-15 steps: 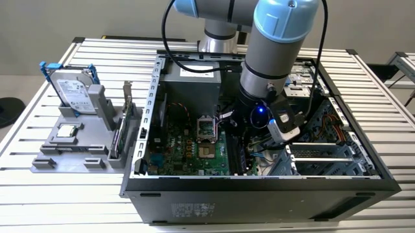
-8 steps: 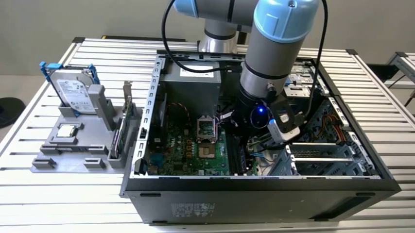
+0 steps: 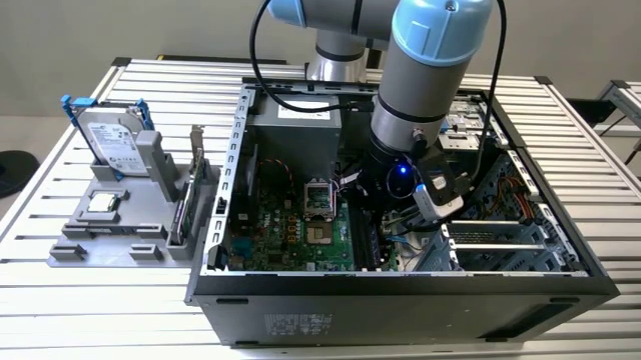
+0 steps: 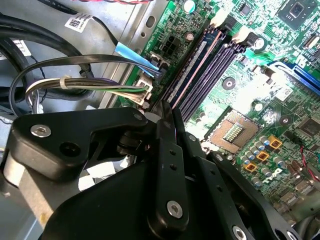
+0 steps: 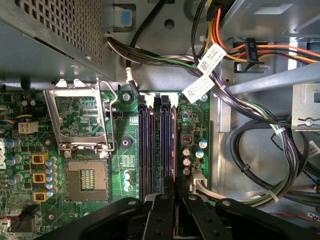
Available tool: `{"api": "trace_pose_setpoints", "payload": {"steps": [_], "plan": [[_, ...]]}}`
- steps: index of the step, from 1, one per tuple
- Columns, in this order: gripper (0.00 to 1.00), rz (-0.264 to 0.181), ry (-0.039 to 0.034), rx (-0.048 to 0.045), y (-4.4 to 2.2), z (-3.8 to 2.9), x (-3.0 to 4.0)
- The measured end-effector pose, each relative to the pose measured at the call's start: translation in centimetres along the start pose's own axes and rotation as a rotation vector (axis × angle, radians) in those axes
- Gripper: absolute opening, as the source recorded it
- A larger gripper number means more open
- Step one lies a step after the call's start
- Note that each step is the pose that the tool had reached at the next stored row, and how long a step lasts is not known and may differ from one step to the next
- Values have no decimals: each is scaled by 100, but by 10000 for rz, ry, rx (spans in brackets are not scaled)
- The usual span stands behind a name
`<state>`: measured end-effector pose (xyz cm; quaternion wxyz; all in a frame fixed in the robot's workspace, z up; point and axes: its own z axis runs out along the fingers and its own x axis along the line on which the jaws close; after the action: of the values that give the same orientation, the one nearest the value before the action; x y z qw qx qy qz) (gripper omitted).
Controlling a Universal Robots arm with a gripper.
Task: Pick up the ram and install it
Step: 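Press down the ram until it locks into place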
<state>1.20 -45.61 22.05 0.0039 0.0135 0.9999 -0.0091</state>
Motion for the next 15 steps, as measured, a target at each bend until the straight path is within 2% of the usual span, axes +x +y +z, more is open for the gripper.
{"api": "trace_pose_setpoints", "payload": {"steps": [15], "plan": [[0, 1, 12, 2, -6, 4, -22]]}}
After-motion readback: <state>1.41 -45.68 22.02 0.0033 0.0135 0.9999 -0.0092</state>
